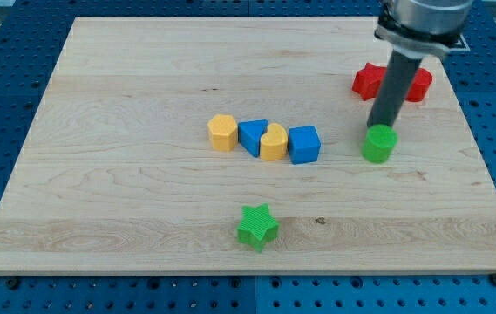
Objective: Place the green circle on the right side of green star
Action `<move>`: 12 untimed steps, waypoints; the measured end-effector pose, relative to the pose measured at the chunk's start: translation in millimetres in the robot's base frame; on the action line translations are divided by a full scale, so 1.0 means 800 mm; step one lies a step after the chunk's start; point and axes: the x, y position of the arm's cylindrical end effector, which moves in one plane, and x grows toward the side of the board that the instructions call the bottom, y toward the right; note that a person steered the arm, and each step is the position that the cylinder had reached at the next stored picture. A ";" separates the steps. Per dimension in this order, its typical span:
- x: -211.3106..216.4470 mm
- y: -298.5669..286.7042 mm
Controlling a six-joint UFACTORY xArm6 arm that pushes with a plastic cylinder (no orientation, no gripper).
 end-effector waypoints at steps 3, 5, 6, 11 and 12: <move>0.022 0.011; 0.059 0.011; 0.068 0.013; 0.062 -0.060; 0.075 -0.098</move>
